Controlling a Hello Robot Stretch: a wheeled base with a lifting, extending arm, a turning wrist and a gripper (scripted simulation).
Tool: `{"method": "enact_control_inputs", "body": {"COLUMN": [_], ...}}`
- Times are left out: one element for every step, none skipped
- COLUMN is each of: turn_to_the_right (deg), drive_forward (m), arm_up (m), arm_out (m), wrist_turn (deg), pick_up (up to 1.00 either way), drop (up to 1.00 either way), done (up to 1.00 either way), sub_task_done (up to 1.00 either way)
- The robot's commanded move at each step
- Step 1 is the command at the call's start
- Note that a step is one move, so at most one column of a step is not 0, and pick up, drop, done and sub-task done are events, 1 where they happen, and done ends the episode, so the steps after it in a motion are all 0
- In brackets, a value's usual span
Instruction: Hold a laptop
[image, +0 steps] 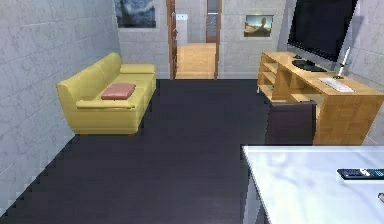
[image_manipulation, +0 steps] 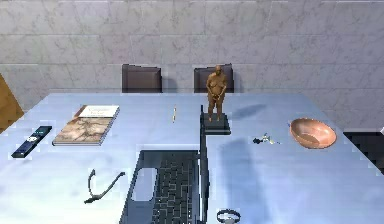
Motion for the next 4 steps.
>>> {"method": "enact_control_inputs", "body": {"turn_to_the_right": [0.0, 0.0, 0.0, 0.0], "drive_forward": [0.00, 0.00, 0.00, 0.00], "arm_up": [0.50, 0.36, 0.00, 0.00], "arm_out": [0.00, 0.00, 0.00, 0.00], "wrist_turn": [0.0, 0.0, 45.0, 45.0], "pick_up": [0.00, 0.00, 0.00, 0.00], "drop": [0.00, 0.00, 0.00, 0.00], "done": [0.00, 0.00, 0.00, 0.00], "sub_task_done": [0.00, 0.00, 0.00, 0.00]}}
